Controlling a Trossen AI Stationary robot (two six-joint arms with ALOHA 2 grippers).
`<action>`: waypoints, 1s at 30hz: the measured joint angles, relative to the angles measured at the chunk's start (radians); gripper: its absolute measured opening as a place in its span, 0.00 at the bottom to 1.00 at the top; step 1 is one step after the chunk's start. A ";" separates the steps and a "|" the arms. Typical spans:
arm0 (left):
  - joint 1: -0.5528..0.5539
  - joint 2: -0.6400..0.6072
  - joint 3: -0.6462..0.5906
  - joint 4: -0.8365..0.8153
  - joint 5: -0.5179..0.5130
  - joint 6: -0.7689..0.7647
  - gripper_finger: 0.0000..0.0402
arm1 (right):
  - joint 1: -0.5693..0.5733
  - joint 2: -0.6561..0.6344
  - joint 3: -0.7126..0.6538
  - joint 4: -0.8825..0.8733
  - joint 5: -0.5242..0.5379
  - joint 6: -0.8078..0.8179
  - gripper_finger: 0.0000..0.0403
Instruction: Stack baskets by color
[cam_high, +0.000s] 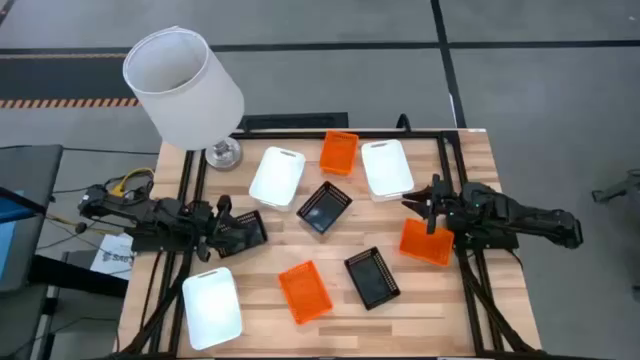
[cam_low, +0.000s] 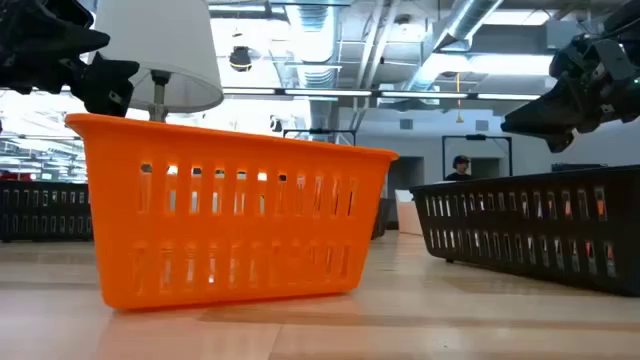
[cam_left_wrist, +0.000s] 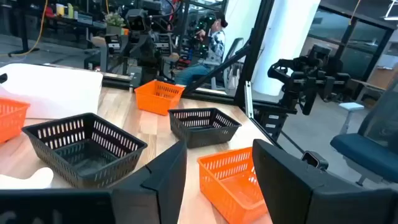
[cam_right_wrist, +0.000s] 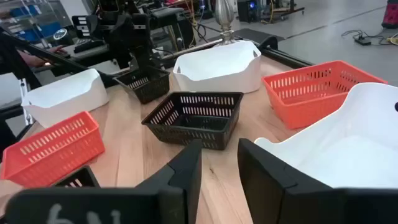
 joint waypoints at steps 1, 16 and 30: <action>0.000 0.000 0.000 0.000 0.000 0.000 0.43 | 0.000 0.000 0.000 0.000 0.000 0.000 0.31; 0.000 0.000 0.000 0.000 0.000 0.000 0.43 | 0.000 0.000 0.000 0.000 0.000 0.000 0.31; 0.000 0.000 0.000 0.000 0.000 0.000 0.43 | 0.000 0.000 0.000 0.000 0.000 0.000 0.31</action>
